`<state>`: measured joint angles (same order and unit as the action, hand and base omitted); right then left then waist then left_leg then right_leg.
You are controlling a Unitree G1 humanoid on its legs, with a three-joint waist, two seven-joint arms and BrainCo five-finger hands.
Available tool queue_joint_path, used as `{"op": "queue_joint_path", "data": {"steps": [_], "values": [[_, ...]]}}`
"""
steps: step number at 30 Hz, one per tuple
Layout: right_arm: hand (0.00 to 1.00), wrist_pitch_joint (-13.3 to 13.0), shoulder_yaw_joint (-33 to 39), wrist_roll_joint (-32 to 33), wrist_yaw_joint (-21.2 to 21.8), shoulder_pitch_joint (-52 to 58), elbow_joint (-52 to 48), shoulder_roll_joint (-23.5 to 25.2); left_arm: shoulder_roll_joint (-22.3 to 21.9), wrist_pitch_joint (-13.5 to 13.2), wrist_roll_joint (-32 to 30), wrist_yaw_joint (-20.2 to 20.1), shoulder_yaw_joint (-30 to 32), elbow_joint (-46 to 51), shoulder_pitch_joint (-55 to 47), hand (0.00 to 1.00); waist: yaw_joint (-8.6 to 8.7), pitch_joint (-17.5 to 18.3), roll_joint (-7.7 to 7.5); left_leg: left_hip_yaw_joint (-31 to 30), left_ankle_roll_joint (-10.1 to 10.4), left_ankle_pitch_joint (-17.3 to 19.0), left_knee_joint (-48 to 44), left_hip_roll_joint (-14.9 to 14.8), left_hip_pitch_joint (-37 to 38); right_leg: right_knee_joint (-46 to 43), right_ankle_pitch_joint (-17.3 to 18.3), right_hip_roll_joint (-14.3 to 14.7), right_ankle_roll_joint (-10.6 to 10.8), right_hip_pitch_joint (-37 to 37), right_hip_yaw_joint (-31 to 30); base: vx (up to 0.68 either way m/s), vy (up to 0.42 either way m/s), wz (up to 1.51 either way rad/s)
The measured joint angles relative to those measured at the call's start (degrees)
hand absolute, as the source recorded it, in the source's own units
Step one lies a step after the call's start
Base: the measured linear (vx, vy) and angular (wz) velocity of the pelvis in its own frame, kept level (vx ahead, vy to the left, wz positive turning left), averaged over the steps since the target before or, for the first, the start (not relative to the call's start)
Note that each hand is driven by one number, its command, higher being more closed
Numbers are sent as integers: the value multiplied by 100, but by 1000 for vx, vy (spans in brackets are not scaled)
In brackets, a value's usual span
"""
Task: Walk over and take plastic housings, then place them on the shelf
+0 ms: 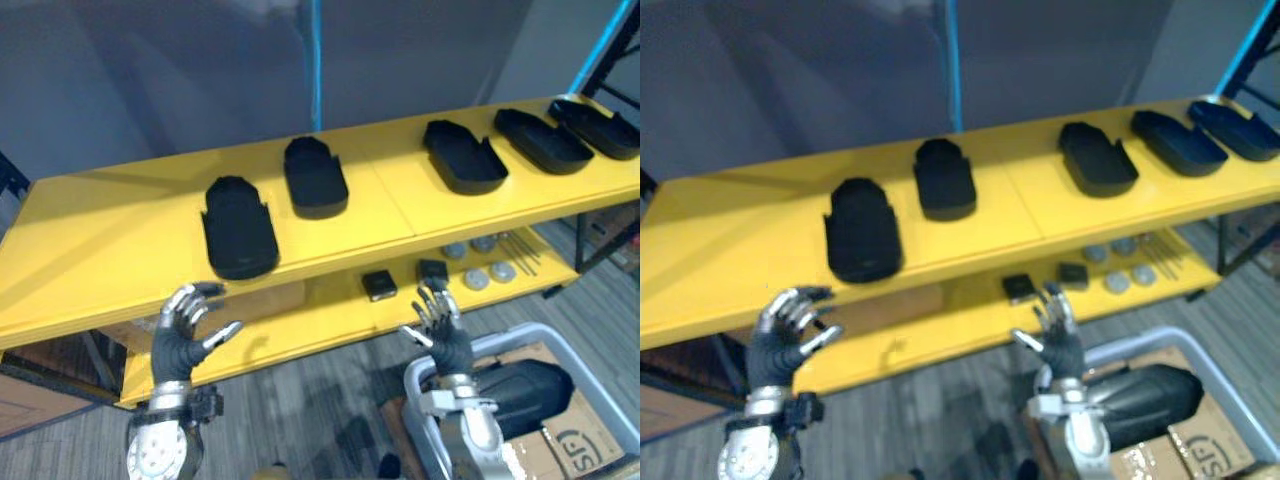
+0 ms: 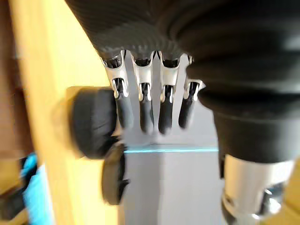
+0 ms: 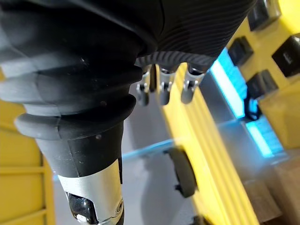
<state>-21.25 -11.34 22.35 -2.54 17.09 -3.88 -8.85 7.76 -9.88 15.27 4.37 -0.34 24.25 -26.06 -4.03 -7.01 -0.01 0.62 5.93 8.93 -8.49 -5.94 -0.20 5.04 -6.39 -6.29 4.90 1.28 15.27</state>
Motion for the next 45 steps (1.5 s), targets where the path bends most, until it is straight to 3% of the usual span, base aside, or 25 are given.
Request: {"op": "queue_joint_path", "data": {"steps": [12,15,22,24,45], "values": [[0,-150,-56,43,34,-48,115,-63,60,-24,-8,380,-574,-607,582,100,28,-38,-83,136,1,4,-4,-14,-81,-45,-23,4,26,-122,-114,17,6,-4],[0,-151,-142,43,40,-192,216,-88,94,-23,-43,500,-686,-785,767,100,131,-56,-112,161,-15,36,-19,-6,-79,-45,-27,-9,33,-122,-130,-4,15,-5],[0,-148,-177,40,144,-255,280,-123,96,40,-518,987,-797,-1108,1248,100,181,-84,-133,311,-39,170,-209,-22,-69,-46,-46,-5,50,-119,-280,-16,23,-11],[0,-146,-168,41,196,-278,282,-131,95,169,-530,1250,-800,-1340,1487,100,200,-86,-136,322,-38,172,-208,-19,-59,-46,-51,-6,52,-120,-296,0,0,0],[0,-121,160,40,631,-676,286,-189,91,375,-685,3065,416,-2601,2626,100,431,-396,-83,650,-27,221,-203,-55,26,-47,-102,38,47,-251,-654,-9,5,-8]]}}
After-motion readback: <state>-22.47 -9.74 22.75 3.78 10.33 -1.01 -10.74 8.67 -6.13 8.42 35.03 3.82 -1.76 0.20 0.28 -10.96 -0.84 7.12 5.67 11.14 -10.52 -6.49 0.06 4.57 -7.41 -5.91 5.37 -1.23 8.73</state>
